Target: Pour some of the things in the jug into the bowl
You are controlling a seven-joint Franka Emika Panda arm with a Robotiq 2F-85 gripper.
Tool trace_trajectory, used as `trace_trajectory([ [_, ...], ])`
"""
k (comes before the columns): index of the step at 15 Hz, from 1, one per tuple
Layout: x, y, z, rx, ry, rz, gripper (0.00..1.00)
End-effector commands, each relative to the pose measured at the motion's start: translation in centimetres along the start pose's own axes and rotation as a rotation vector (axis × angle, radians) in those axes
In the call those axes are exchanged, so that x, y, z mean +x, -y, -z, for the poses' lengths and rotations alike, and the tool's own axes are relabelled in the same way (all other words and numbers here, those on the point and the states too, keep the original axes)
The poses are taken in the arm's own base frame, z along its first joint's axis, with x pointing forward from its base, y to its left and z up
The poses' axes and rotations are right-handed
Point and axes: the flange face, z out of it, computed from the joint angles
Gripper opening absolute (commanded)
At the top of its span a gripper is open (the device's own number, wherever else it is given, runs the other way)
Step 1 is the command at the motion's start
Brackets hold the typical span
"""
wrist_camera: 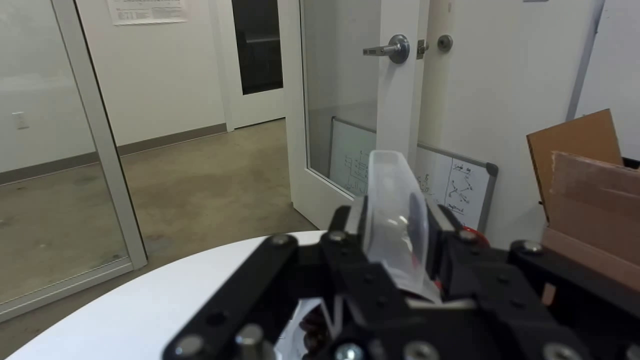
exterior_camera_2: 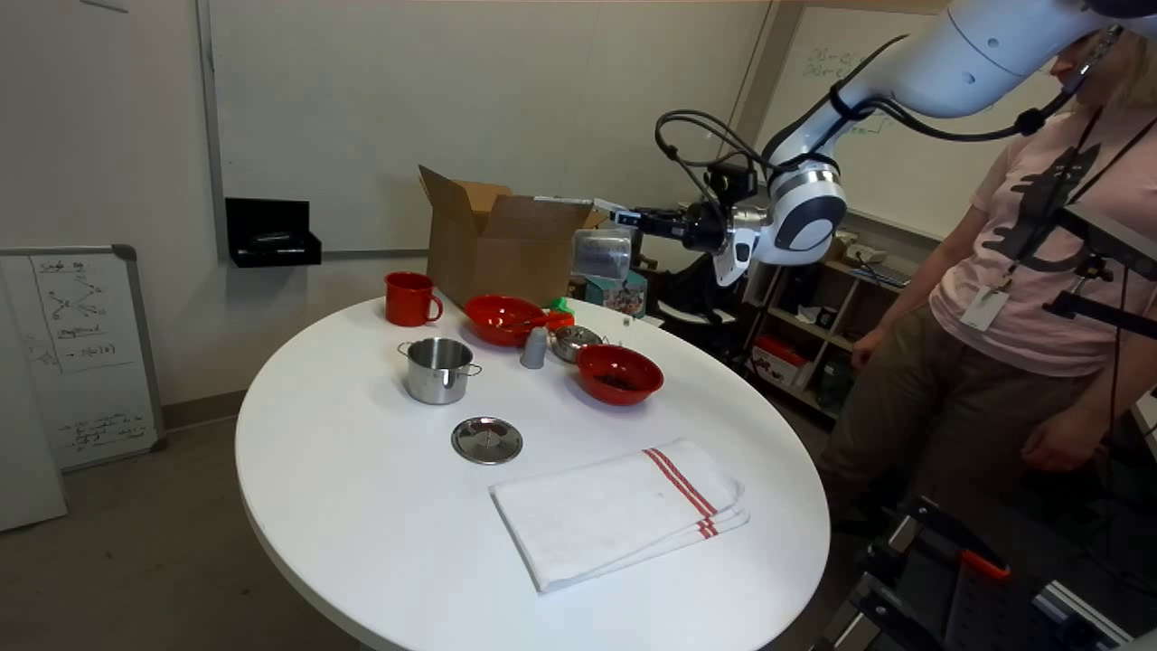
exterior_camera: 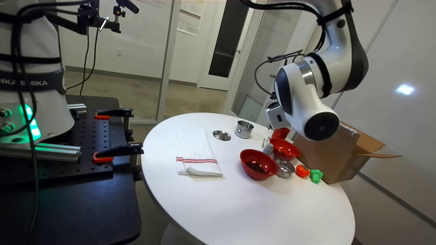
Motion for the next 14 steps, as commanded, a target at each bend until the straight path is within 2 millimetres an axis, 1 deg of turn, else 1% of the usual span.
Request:
trace_trajectory([
  [1,-0.38,0.28,0.16,0.0,0.039,0.007,0.07],
  [14,-0.84,0.39,0.12,0.008,0.101,0.003,0.07],
])
